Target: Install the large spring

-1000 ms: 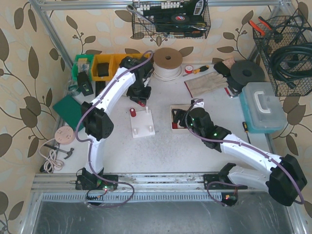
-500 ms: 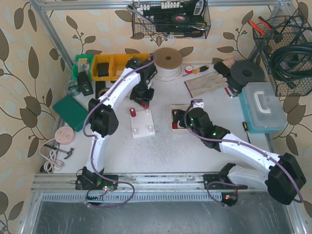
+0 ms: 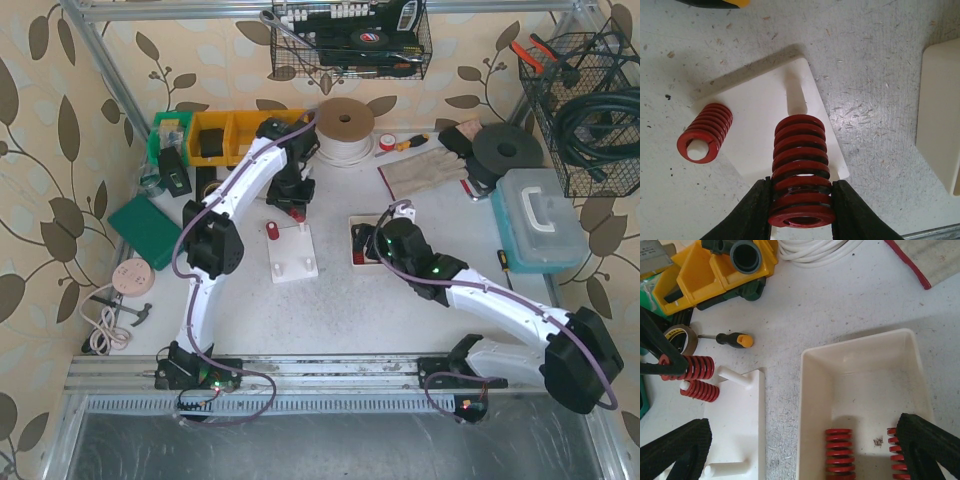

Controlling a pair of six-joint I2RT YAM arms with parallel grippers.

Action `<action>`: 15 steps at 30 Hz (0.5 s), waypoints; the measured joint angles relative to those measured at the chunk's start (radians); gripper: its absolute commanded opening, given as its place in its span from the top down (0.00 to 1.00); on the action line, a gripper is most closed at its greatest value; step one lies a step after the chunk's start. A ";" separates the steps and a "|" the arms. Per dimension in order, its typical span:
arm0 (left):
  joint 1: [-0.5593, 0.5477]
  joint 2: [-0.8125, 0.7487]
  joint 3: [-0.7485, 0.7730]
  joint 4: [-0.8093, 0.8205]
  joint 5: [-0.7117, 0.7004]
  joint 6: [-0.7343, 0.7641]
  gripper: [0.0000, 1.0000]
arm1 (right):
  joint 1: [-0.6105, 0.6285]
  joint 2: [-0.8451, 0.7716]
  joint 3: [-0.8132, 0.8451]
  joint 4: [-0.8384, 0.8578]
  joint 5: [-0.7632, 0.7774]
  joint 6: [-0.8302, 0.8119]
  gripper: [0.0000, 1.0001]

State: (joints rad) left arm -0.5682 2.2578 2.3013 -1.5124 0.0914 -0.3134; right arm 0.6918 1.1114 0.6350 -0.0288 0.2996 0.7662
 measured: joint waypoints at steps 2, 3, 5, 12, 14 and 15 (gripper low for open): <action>0.006 0.002 0.000 0.000 0.002 0.001 1.00 | 0.000 0.023 0.023 -0.022 -0.001 0.000 0.00; 0.007 0.003 0.000 0.000 0.003 0.001 1.00 | 0.000 0.033 0.033 -0.030 -0.001 0.000 0.00; 0.013 0.011 0.003 0.001 0.009 0.002 1.00 | 0.000 0.043 0.044 -0.038 -0.001 0.000 0.00; 0.019 0.045 0.016 0.003 0.026 0.003 1.00 | 0.000 0.037 0.045 -0.043 0.000 0.002 0.00; 0.019 0.048 0.016 0.003 0.032 0.003 1.00 | 0.000 0.031 0.045 -0.042 0.001 0.004 0.00; 0.019 0.048 0.016 0.003 0.037 0.003 1.00 | 0.000 0.030 0.045 -0.042 0.001 0.004 0.00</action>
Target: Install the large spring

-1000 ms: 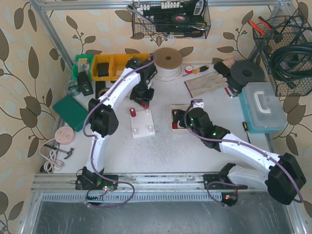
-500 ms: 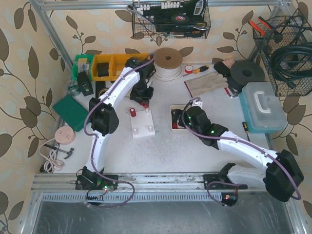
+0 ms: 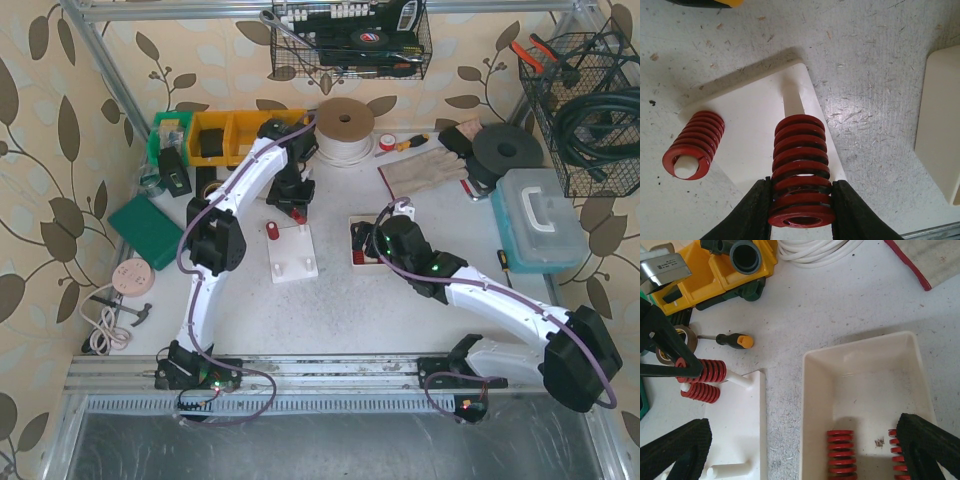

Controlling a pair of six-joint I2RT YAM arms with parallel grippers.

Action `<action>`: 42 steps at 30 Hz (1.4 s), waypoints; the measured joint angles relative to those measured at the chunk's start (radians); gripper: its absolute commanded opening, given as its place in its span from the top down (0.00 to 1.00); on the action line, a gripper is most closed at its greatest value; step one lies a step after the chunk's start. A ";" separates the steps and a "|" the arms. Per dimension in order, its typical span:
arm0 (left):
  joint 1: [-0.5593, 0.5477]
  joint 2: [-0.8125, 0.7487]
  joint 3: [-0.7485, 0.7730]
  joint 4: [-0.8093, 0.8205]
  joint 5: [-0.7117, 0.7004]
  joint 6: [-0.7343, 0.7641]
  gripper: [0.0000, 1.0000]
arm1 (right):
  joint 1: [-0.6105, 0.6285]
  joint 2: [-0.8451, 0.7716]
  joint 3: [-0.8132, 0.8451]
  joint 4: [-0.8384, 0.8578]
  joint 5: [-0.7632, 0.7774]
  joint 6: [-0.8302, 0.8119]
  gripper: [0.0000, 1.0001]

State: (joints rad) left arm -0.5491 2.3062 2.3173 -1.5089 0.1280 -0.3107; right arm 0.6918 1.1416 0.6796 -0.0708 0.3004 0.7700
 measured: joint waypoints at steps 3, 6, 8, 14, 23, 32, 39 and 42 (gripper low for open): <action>0.000 0.000 0.000 0.000 0.006 0.000 1.00 | 0.000 0.000 0.000 0.000 0.000 0.000 0.00; 0.000 0.012 0.009 -0.002 0.006 0.000 1.00 | 0.000 0.000 0.000 0.000 0.000 0.000 0.00; 0.001 0.023 0.011 -0.003 0.006 0.000 1.00 | 0.000 0.000 0.000 0.001 0.000 0.000 0.00; 0.011 0.044 0.015 -0.002 0.018 0.000 1.00 | 0.000 0.000 0.000 0.007 0.000 0.000 0.00; 0.021 0.048 0.015 -0.002 0.050 0.000 1.00 | 0.000 0.000 0.000 0.011 0.000 0.000 0.01; 0.031 0.066 0.027 -0.003 0.072 0.000 1.00 | 0.000 -0.001 0.000 0.015 0.000 0.000 0.01; 0.032 0.075 0.038 -0.004 0.077 -0.003 1.00 | 0.000 -0.001 0.000 0.021 -0.001 0.000 0.01; 0.032 0.090 0.058 -0.005 0.077 -0.004 0.91 | 0.000 -0.002 0.000 0.022 -0.001 0.000 0.01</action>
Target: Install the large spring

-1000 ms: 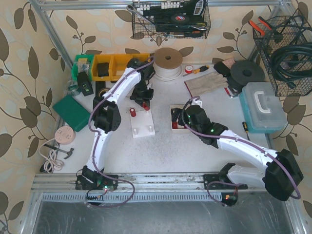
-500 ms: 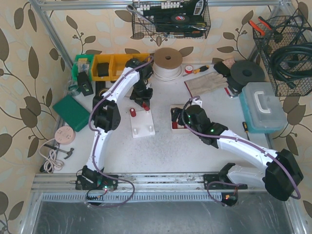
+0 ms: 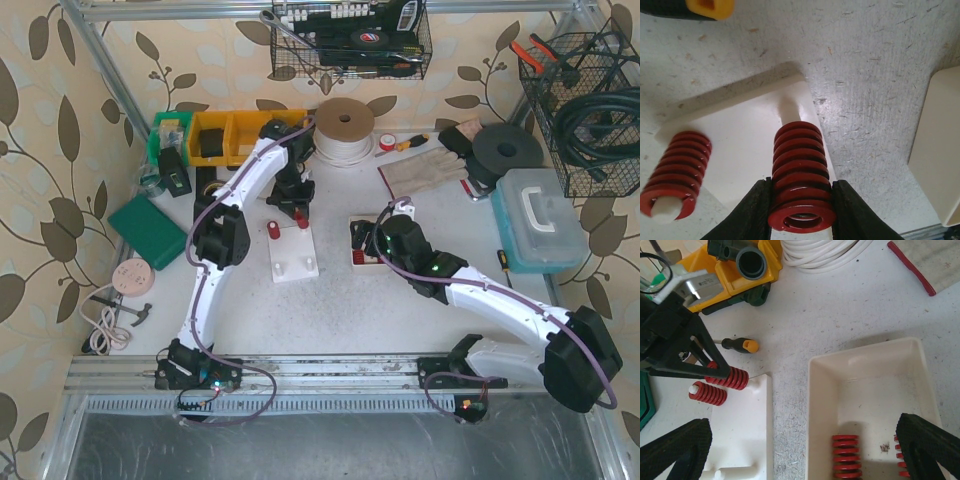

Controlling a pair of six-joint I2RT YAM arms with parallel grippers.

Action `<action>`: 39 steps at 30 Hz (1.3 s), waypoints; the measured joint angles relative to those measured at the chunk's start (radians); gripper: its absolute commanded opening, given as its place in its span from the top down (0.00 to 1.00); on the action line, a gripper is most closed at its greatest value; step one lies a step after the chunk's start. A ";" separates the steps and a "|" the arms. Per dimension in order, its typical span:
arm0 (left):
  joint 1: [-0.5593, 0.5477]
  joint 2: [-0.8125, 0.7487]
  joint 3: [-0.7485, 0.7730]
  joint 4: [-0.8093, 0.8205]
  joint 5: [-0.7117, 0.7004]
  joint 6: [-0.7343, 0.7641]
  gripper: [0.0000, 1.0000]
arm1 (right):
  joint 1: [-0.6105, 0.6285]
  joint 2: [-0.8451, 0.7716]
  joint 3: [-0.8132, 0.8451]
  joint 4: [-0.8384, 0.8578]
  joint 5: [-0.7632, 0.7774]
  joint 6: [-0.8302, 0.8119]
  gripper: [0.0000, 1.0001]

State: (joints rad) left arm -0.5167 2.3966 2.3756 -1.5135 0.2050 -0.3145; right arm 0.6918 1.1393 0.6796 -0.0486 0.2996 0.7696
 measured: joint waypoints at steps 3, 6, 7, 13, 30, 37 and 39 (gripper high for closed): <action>0.000 0.026 0.013 -0.002 0.005 -0.005 0.87 | 0.000 -0.001 0.000 0.000 0.000 0.000 0.01; -0.002 0.040 0.015 -0.002 0.004 -0.011 0.79 | 0.000 -0.001 -0.002 0.000 0.000 0.000 0.02; -0.002 0.043 0.015 -0.002 0.002 -0.013 0.74 | 0.000 -0.001 -0.002 0.000 0.000 0.000 0.02; -0.002 0.047 0.015 -0.001 -0.008 -0.028 0.59 | 0.000 -0.011 -0.003 0.001 0.000 0.000 0.02; -0.039 -0.027 -0.008 0.074 -0.100 -0.081 0.38 | 0.000 -0.046 -0.019 -0.025 0.027 0.001 0.02; -0.064 -0.504 -0.509 0.336 -0.156 -0.110 0.38 | -0.066 0.009 0.077 -0.201 -0.058 0.003 0.08; -0.082 -0.684 -0.733 0.463 -0.160 -0.120 0.38 | -0.111 0.046 0.129 -0.259 -0.106 -0.002 0.11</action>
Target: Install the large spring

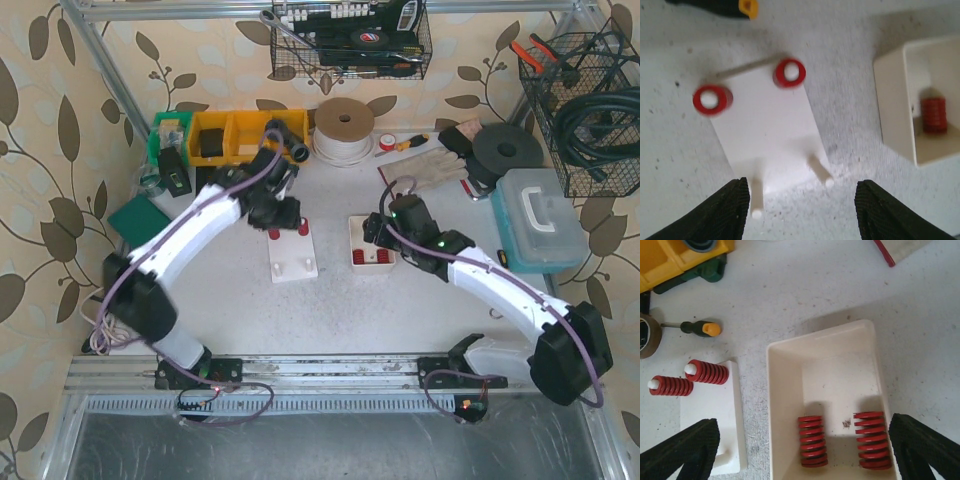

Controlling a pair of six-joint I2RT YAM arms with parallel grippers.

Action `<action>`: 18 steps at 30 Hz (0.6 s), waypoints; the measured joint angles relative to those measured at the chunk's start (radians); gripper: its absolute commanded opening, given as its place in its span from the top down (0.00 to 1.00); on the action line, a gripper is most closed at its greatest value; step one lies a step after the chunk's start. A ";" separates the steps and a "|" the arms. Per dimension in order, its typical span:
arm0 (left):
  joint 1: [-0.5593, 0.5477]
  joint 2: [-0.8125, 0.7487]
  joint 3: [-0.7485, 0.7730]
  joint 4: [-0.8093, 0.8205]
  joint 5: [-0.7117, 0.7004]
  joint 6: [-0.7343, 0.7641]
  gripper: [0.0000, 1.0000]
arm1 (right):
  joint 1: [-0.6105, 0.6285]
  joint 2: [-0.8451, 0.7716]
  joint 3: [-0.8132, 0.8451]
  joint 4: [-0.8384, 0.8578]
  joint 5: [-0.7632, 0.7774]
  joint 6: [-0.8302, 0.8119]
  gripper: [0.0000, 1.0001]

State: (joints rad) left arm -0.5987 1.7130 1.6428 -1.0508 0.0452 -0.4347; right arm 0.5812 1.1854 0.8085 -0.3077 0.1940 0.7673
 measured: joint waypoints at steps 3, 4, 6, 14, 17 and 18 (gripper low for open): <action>-0.017 -0.236 -0.319 0.199 0.000 -0.018 0.38 | -0.058 0.037 0.063 -0.087 -0.057 -0.022 0.12; -0.018 -0.296 -0.410 0.260 0.001 -0.022 0.38 | -0.076 0.043 0.079 -0.115 -0.068 -0.031 0.12; -0.016 -0.390 -0.568 0.377 0.002 -0.039 0.38 | -0.119 0.052 0.105 -0.172 -0.101 -0.045 0.12; -0.017 -0.461 -0.738 0.657 0.015 -0.061 0.38 | -0.278 0.232 0.246 -0.357 -0.214 -0.104 0.18; -0.016 -0.488 -0.741 0.713 0.020 -0.060 0.38 | -0.276 0.308 0.281 -0.391 -0.245 -0.132 0.20; -0.013 -0.497 -0.743 0.728 0.027 -0.060 0.38 | -0.274 0.328 0.290 -0.402 -0.248 -0.141 0.23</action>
State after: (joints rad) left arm -0.6113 1.2156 0.8993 -0.3225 0.0723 -0.4950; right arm 0.3077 1.5131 1.0988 -0.7101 -0.0544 0.6262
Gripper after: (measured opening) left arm 0.619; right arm 0.815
